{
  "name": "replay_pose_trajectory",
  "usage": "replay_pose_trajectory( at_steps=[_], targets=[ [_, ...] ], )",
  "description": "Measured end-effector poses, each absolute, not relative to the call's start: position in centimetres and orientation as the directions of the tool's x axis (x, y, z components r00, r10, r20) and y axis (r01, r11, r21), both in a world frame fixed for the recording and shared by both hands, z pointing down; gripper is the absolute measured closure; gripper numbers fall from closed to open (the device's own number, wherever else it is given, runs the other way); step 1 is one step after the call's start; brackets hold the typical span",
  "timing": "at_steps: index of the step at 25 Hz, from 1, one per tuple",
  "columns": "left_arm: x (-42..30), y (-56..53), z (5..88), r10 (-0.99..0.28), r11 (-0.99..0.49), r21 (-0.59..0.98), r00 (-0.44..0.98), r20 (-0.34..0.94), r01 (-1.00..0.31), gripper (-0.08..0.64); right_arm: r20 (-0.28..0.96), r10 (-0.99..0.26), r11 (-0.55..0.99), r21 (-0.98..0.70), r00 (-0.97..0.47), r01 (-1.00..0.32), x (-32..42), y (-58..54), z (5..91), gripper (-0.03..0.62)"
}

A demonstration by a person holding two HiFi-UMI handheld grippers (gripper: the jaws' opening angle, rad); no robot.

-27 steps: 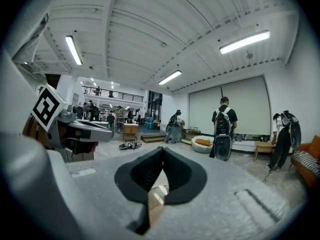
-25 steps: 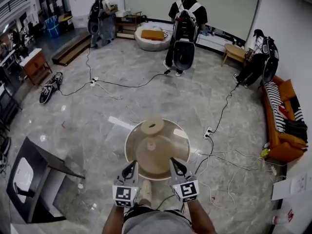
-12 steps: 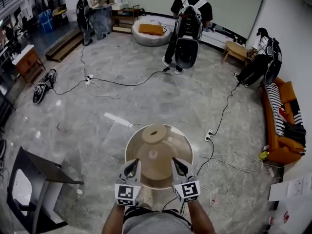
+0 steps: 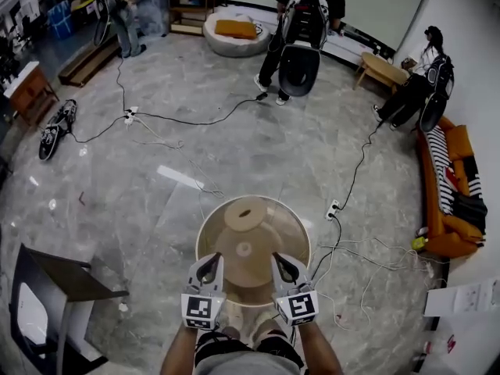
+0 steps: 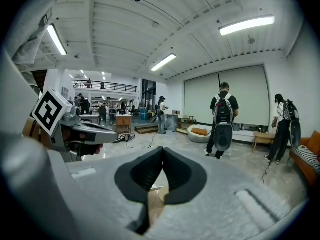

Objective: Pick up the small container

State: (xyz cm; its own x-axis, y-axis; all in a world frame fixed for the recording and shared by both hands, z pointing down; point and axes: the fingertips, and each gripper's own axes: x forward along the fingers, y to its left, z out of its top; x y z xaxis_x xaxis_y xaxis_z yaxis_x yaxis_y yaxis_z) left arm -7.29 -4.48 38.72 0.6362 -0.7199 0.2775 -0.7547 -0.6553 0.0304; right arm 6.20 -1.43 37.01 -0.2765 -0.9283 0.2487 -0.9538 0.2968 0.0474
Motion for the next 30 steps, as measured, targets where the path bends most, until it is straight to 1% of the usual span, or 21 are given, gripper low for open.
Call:
replay_pose_trajectory(
  at_steps=[7, 12, 23, 26, 30],
  targets=[
    [-7.6, -7.9, 44.3, -0.717, -0.638, 0.045, 0.615, 0.327, -0.768, 0.541, 0.285, -0.917, 0.297, 0.020, -0.279, -0.955, 6.7, -5.0, 41.9, 0.592],
    [-6.4, -9.6, 48.0, -0.714, -0.633, 0.040, 0.603, 0.356, -0.773, 0.541, 0.325, -0.898, 0.305, -0.028, -0.297, -0.952, 7.7, -6.9, 46.8, 0.592],
    [-4.9, -10.7, 58.9, -0.710, -0.565, 0.125, 0.557, 0.430, -0.816, 0.541, 0.379, -0.861, 0.323, -0.109, -0.340, -0.940, 8.1, -8.5, 59.3, 0.592],
    [-5.0, -10.7, 62.4, -0.708, -0.578, 0.096, 0.557, 0.434, -0.810, 0.541, 0.394, -0.847, 0.341, -0.113, -0.357, -0.933, 7.9, -8.5, 62.4, 0.592],
    [-4.8, -10.8, 66.3, -0.709, -0.548, 0.128, 0.541, 0.452, -0.826, 0.541, 0.410, -0.833, 0.358, -0.113, -0.372, -0.927, 8.0, -8.6, 66.9, 0.592]
  ],
)
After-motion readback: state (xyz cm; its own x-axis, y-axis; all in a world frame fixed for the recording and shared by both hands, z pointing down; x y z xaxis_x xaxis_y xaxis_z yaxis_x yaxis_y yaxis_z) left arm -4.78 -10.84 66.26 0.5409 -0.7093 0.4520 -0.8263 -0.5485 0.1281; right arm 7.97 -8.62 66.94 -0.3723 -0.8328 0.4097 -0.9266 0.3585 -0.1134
